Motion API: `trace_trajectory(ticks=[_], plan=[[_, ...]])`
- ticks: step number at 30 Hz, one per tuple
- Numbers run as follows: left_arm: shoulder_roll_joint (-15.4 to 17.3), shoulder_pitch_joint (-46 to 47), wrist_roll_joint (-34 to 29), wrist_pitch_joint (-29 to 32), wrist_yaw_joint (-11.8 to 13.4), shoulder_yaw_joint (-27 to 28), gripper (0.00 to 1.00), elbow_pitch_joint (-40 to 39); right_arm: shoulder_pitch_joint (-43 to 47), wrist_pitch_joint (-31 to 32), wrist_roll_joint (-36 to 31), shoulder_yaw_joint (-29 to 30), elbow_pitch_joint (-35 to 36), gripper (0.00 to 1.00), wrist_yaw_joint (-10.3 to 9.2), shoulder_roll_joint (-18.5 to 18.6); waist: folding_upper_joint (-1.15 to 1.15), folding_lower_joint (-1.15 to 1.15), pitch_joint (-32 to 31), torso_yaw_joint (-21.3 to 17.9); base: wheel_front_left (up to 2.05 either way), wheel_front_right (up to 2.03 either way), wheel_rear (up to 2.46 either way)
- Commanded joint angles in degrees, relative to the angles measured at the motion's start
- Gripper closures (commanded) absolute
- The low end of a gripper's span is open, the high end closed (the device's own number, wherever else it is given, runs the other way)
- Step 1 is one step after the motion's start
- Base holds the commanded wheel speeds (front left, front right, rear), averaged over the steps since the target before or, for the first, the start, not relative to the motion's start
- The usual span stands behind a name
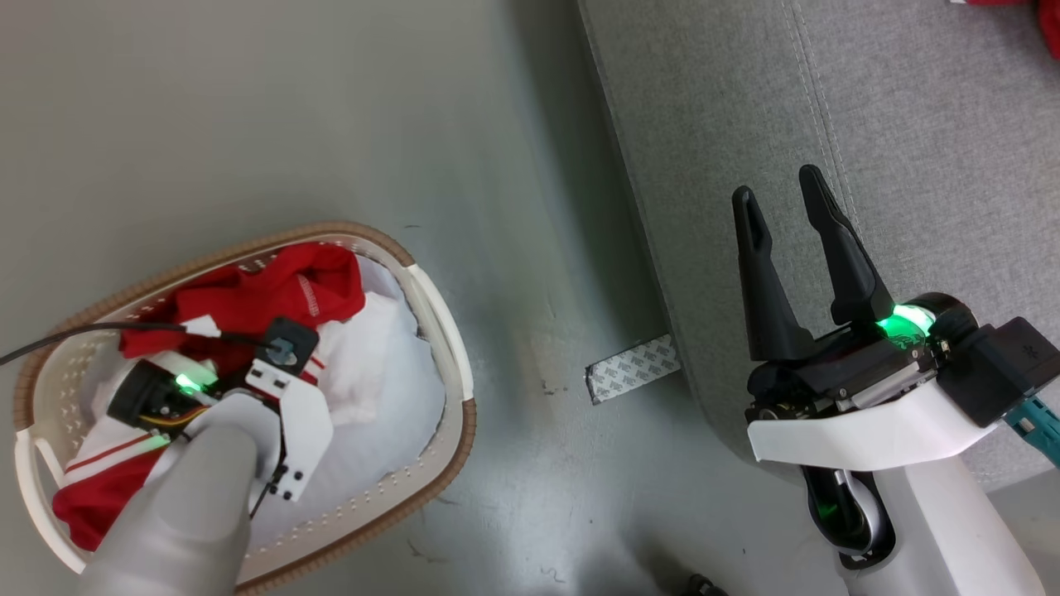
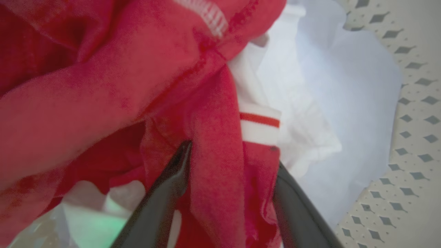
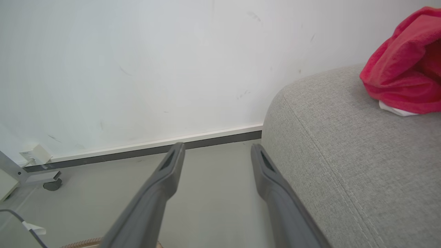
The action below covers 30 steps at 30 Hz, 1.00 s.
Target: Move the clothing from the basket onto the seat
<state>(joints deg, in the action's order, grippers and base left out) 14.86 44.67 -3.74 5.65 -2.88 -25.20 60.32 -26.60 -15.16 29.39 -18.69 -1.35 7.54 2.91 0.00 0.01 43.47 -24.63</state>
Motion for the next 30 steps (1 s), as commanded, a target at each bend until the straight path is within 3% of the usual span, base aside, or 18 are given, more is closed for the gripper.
trace_trajectory(ticks=[1, 8, 17, 30], plan=[[0.44, 0.58, -0.88, -0.64, 0.28, -0.25, 1.00, 0.14, -0.42, 0.01, 0.52, -0.13, 0.39, 0.00, -0.09, 0.01, 0.00, -0.01, 0.36, -0.24, 0.00, 0.00, 0.00], [-2.94, -0.06, 2.98, -4.72, -0.17, 0.93, 1.00, 1.61, 2.17, 0.01, -0.57, 1.54, -1.35, 0.00, -0.09, 0.03, 0.00, -0.01, -3.21, 2.68, 0.00, 0.00, 0.00], [-8.50, -5.36, 8.19, -12.23, -1.71, 2.52, 1.00, 1.01, 7.27, 0.01, -3.89, 5.28, -4.80, 0.00, -0.09, 0.06, 0.00, -0.01, -16.66, 8.87, 0.00, 0.00, 0.00], [-11.42, -13.12, 14.08, -16.76, -2.95, 2.02, 1.00, -6.91, 17.72, 0.01, -6.00, 9.38, -8.25, 0.00, -0.08, 0.06, 0.00, -0.01, -34.01, 15.33, 0.00, 0.00, 0.00]])
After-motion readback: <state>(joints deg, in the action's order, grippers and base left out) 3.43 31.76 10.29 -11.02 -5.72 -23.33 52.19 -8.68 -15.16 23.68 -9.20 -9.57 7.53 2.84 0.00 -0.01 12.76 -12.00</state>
